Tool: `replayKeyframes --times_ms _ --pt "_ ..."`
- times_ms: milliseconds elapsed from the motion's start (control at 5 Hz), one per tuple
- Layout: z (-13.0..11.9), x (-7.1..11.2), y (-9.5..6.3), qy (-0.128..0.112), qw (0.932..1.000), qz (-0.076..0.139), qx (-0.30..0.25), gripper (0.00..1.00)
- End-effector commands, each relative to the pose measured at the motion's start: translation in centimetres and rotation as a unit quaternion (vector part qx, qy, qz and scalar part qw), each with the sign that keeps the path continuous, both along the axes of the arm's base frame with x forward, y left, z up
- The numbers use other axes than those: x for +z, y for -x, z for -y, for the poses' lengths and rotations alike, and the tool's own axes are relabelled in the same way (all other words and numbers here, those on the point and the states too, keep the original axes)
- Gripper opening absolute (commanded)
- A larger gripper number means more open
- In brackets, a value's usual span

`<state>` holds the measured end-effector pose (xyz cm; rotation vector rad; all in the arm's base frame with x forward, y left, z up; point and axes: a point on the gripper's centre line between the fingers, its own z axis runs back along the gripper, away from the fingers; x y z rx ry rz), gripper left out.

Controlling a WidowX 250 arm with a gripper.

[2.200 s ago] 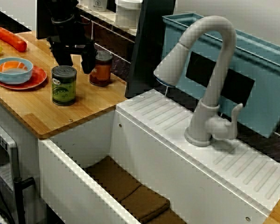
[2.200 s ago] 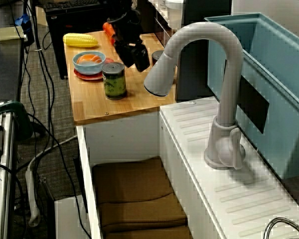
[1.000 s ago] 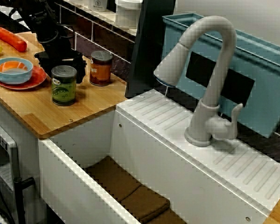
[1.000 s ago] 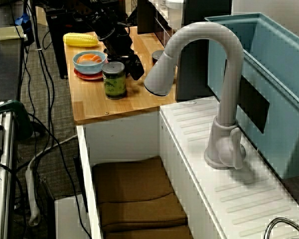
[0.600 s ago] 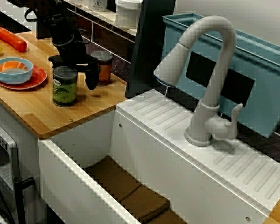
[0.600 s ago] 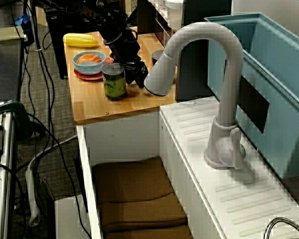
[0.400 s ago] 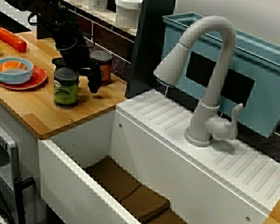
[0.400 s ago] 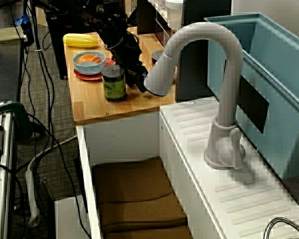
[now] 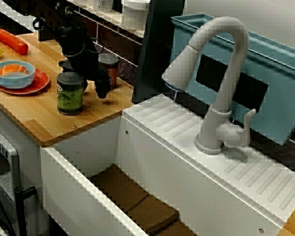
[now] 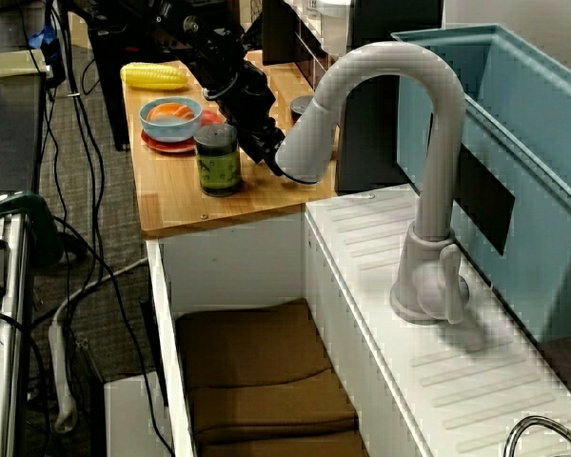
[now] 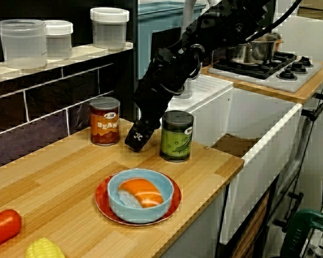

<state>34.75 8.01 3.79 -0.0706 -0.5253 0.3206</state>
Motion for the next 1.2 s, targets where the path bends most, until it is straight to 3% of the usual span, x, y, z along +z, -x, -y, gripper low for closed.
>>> replayKeyframes --times_ms 0,400,800,1000 --pt "-0.1 2.5 -0.3 -0.008 0.9997 0.012 -0.02 1.0" --pt "-0.1 3.2 0.2 -0.006 0.9995 -0.001 -0.03 1.0" --pt "-0.3 4.0 1.0 0.014 0.9992 -0.017 -0.033 1.0" --pt "-0.3 3.8 0.6 0.012 0.9993 -0.021 -0.03 1.0"
